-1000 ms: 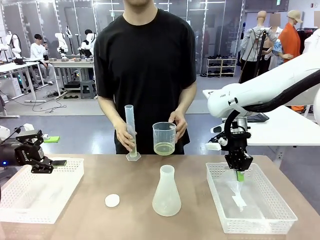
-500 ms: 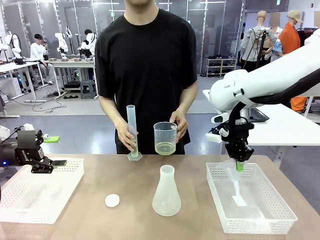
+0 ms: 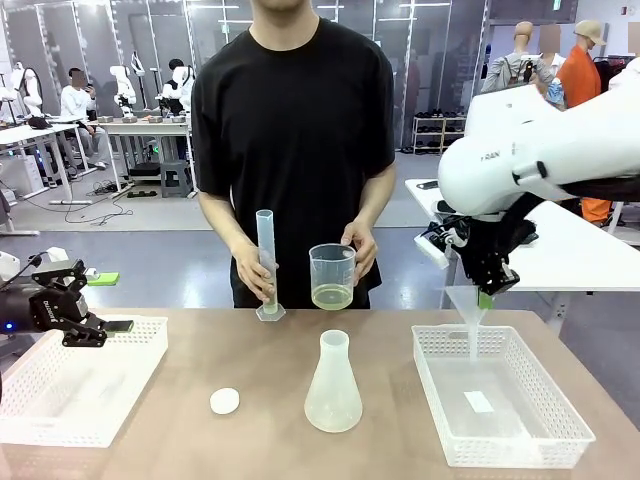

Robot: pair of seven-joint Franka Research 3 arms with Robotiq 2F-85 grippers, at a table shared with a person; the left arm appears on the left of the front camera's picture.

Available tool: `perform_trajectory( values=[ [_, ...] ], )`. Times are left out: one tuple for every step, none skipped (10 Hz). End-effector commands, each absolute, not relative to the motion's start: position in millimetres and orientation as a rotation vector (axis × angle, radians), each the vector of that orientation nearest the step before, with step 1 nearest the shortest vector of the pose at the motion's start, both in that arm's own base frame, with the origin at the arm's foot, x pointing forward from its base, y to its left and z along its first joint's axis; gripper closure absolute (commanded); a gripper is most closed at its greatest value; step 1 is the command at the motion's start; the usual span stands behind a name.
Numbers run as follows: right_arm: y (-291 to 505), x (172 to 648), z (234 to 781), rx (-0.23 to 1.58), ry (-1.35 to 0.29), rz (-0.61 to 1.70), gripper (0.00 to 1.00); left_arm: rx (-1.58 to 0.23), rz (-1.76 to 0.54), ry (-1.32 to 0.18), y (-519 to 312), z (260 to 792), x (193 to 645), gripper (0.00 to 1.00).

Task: Prepare the solutions needed for the experiment.
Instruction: Pick up the Plastic Funnel and insert it into the Big flask.

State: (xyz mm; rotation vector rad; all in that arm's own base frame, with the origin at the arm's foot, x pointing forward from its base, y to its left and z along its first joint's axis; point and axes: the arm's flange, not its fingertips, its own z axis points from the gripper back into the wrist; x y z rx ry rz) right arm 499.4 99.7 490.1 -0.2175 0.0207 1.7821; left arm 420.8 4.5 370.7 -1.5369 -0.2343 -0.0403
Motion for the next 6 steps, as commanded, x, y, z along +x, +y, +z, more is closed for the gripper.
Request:
perform_trajectory(
  values=[
    [103,465,496,-0.414,-0.035,1.709,1.00,-1.538,-0.045,-0.238,5,371,421,0.00],
    [106,447,508,-0.485,-0.090,1.699,1.00,-1.538,-0.045,-0.238,5,371,421,0.00],
    [109,435,515,-0.543,-0.126,1.690,1.00,-1.538,-0.045,-0.238,5,371,421,0.00],
    [112,424,520,-0.579,-0.151,1.682,1.00,-1.538,-0.045,-0.238,5,371,421,0.00],
    [114,414,525,-0.611,-0.175,1.676,1.00,-1.538,-0.045,-0.238,5,371,421,0.00],
    [117,404,528,-0.633,-0.200,1.675,1.00,-1.538,-0.045,-0.238,5,371,421,0.00]
  ],
)
